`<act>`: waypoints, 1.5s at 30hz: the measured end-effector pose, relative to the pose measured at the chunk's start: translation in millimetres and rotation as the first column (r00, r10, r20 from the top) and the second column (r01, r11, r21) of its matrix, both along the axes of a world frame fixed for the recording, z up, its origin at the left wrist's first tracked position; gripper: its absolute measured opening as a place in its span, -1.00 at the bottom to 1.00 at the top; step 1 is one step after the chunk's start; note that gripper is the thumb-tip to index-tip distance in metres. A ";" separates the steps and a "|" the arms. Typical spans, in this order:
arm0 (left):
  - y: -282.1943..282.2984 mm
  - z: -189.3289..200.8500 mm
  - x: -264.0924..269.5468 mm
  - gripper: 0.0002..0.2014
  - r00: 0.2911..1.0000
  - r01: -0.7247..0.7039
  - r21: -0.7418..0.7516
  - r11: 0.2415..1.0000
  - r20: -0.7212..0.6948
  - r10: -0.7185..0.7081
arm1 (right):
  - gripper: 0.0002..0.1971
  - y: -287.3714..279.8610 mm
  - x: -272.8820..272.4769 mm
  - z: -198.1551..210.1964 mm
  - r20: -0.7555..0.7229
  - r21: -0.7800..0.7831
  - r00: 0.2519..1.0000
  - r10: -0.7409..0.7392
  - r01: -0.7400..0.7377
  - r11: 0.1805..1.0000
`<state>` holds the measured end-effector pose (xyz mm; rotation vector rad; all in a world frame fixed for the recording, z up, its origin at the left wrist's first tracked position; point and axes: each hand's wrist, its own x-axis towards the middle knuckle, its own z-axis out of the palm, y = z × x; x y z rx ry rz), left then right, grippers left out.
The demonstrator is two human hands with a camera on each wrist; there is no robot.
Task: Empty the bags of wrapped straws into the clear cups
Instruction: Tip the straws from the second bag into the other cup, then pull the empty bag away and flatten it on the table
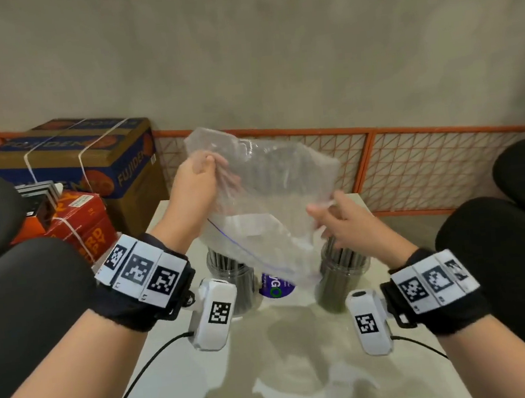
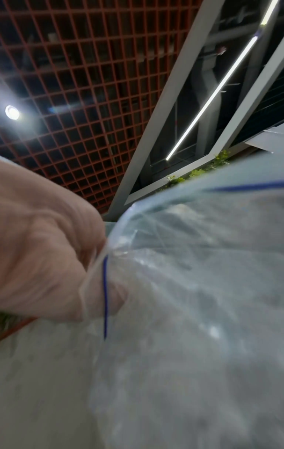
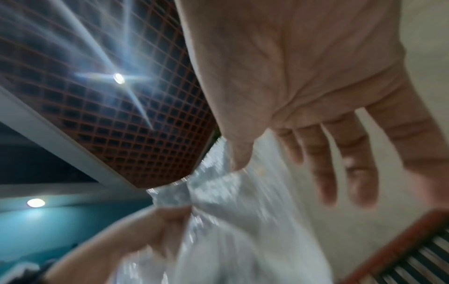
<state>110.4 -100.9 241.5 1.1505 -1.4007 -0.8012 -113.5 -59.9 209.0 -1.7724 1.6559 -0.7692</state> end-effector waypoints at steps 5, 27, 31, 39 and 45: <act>20.7 4.0 -34.6 -0.68 0.986 0.094 0.100 0.991 0.127 -0.106 | 0.11 30.5 -18.8 34.0 -0.119 -0.329 0.981 -0.153 0.106 0.938; 101.5 -168.7 -106.1 -0.88 0.828 0.372 0.519 0.770 0.190 -0.528 | -0.81 36.9 -130.3 0.3 -0.352 -0.410 0.908 -0.226 0.068 0.910; 93.8 -138.8 -132.2 -0.36 0.863 0.454 0.398 0.797 0.023 -0.504 | -0.87 45.6 -124.5 -1.4 -0.329 -0.389 0.941 -0.075 -0.063 0.919; 89.6 -120.8 -161.5 -0.79 0.923 0.383 0.281 0.880 -0.148 -0.355 | 0.02 97.4 -167.7 -24.6 0.171 -0.563 0.946 -0.274 0.322 0.761; 92.5 -119.5 -169.9 -0.82 0.871 0.451 0.307 0.838 -0.357 -0.338 | -0.48 128.8 -164.3 -95.8 0.315 0.117 0.949 0.035 -0.075 0.990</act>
